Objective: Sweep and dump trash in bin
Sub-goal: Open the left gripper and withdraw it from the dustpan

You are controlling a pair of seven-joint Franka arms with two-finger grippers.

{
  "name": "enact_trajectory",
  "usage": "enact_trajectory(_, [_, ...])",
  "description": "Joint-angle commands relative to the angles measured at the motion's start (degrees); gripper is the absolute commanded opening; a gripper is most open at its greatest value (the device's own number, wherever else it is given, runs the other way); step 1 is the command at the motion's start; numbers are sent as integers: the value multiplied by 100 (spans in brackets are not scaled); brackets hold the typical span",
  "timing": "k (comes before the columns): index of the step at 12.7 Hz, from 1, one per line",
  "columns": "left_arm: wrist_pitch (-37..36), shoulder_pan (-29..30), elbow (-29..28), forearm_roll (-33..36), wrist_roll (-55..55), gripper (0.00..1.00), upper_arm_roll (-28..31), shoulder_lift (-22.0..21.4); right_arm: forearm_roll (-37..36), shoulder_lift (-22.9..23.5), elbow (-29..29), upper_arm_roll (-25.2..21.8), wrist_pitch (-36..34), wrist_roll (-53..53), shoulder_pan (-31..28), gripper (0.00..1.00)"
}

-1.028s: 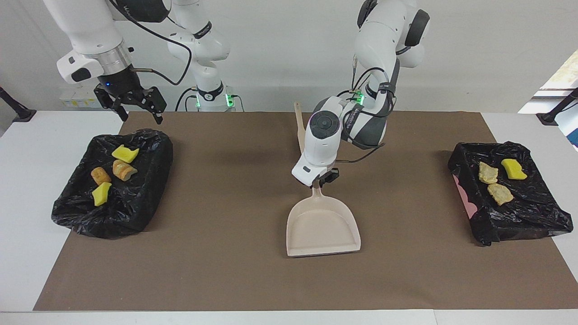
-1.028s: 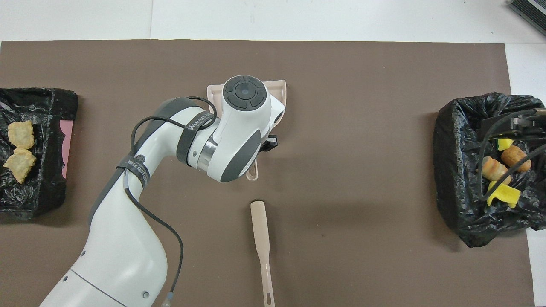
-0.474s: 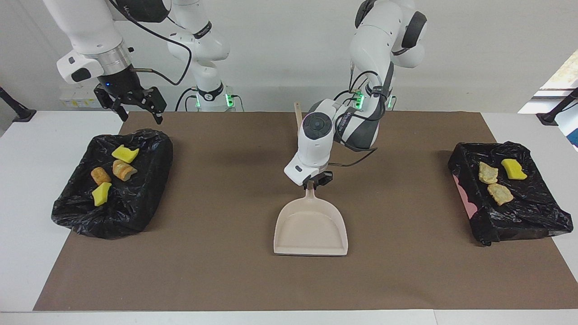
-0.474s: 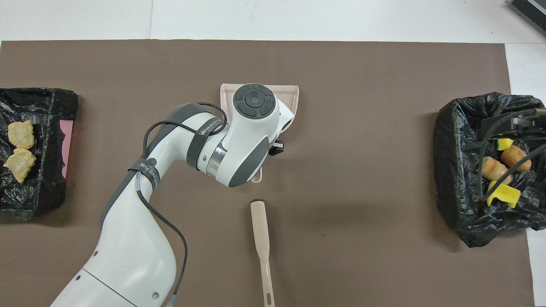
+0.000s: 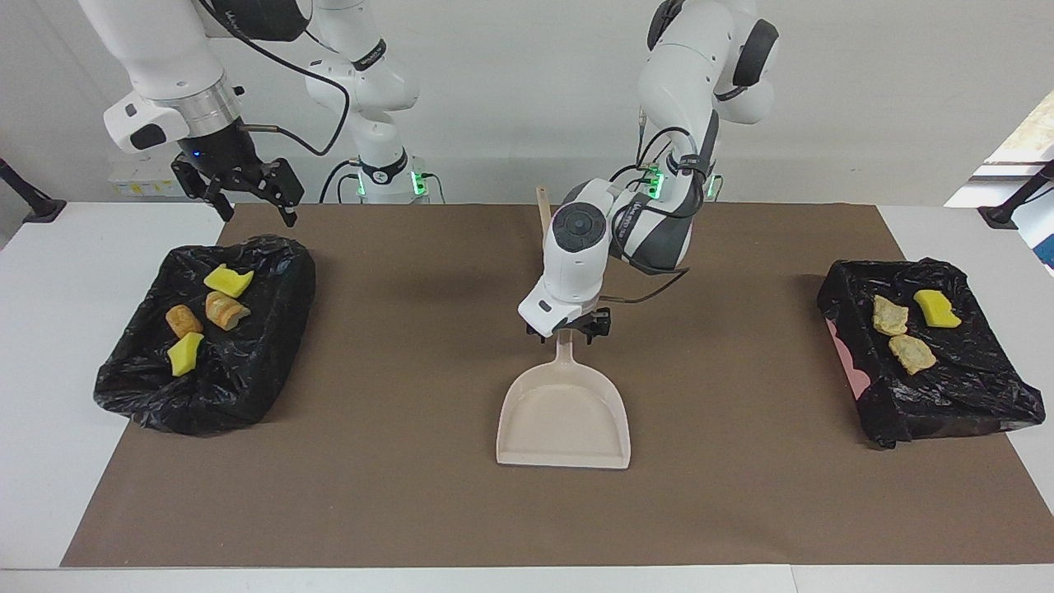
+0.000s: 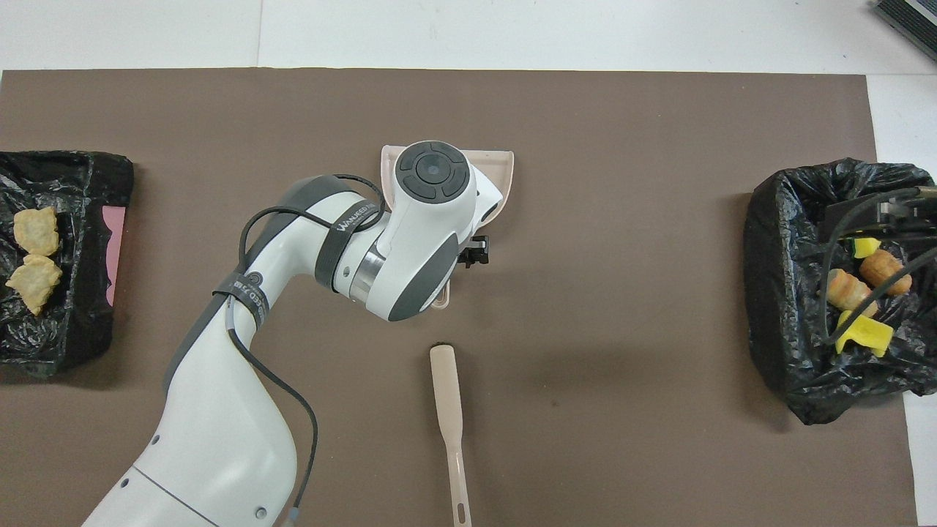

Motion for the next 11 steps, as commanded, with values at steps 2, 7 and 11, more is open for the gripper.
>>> enact_trajectory(2, [136, 257, -1435, 412, 168, 100, 88, -1493, 110, -127, -150, 31, 166, 144, -41, 100])
enact_trajectory(7, [5, 1215, -2387, 404, 1643, 100, 88, -3050, 110, -136, -158, 40, 87, 117, -41, 100])
enact_trajectory(11, [-801, 1971, -1915, 378, 2566, 100, 96, -3413, 92, -144, -150, -4, 16, 109, -102, 100])
